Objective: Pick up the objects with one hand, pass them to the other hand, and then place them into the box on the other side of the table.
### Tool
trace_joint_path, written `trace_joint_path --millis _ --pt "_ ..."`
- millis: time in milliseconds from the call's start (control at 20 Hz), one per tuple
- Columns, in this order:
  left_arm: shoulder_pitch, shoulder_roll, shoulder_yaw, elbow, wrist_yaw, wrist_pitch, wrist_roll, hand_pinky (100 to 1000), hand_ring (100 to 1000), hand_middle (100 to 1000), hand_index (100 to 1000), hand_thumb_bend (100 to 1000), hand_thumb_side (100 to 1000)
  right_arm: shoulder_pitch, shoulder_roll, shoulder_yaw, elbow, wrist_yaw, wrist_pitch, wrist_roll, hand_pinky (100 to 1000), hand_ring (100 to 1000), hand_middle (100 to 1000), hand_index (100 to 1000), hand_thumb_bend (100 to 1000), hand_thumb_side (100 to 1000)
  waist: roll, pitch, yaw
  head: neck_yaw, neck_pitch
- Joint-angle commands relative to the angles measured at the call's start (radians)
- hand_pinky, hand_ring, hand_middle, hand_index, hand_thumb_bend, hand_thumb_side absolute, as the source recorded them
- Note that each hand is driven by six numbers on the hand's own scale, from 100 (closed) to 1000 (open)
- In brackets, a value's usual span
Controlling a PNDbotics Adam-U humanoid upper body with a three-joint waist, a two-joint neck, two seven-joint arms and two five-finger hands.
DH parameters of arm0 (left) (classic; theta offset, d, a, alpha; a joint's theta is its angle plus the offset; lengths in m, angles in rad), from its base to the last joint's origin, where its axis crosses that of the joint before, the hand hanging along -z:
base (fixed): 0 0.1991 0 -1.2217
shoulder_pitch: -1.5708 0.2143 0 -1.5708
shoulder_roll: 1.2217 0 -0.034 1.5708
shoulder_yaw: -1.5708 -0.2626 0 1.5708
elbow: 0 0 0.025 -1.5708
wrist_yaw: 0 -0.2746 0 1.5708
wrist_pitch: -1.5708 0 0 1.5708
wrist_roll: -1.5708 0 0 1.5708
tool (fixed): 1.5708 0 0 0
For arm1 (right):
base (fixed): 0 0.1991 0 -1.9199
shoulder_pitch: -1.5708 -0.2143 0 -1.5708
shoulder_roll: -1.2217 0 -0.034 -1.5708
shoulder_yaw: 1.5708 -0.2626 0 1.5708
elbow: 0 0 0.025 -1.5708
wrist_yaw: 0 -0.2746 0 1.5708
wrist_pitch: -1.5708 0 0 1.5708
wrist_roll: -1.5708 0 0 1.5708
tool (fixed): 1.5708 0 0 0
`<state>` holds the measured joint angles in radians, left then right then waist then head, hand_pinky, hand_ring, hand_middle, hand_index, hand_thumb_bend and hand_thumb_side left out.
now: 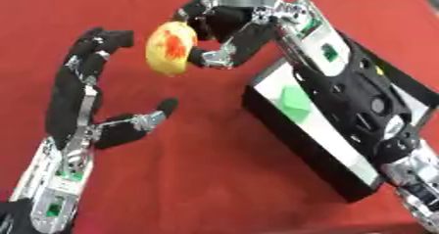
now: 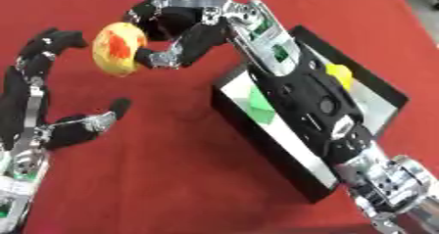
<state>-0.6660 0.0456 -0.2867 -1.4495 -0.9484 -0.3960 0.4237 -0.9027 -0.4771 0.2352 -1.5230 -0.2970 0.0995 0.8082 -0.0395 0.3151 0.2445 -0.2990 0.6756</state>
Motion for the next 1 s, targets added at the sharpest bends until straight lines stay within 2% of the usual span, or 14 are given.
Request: trace_joint_path --millis 50,350,700,1000 --pt "-0.002 0.023 0.007 -0.007 -0.007 -0.002 0.003 906 784 656 864 591 495 -0.007 -0.039 -0.026 -0.029 -0.023 0.012 -0.019 983 985 639 687 100 100 0.009 -0.046 -0.007 -0.005 0.006" --pt "0.018 0.047 0.012 -0.004 -0.013 -0.003 0.009 902 784 658 862 585 495 0.02 -0.074 -0.05 -0.044 -0.052 0.024 -0.049 983 984 639 688 100 100 0.022 -0.062 -0.03 -0.009 0.017" --pt "0.057 0.083 0.029 0.002 -0.015 0.004 0.029 895 786 666 842 566 490 0.088 -0.139 -0.086 -0.058 -0.057 0.014 -0.093 981 983 639 689 100 100 0.051 -0.095 -0.077 0.017 0.04" --pt "0.077 0.112 0.039 -0.011 -0.008 0.011 0.044 899 786 666 823 545 490 0.146 -0.181 -0.124 -0.063 -0.05 0.002 -0.134 980 980 640 690 100 100 0.067 -0.108 -0.106 0.004 0.047"
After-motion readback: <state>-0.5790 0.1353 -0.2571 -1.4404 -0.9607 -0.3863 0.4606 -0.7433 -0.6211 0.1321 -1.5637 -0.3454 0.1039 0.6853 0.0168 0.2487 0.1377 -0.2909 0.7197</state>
